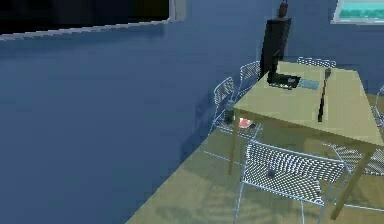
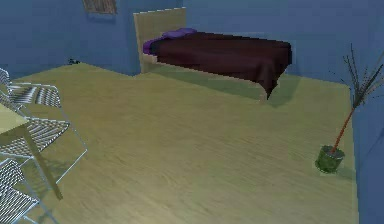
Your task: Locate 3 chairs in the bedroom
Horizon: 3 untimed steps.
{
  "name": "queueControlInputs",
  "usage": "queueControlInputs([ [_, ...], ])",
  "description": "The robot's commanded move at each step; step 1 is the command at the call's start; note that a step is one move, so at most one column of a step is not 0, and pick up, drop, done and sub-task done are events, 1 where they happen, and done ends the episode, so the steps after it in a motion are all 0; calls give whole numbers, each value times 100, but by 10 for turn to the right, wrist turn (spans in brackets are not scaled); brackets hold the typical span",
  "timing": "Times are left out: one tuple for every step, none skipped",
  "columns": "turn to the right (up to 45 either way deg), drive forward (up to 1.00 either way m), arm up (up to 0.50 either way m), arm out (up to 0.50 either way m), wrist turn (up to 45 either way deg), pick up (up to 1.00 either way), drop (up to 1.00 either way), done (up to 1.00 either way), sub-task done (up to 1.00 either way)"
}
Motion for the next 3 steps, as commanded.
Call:
queueControlInputs([
  [150,0,0,0,0,0,0,0,0],
  [0,40,0,0,0,0,0,0,0],
  [0,0,0,0,0,0,0,100,0],
])
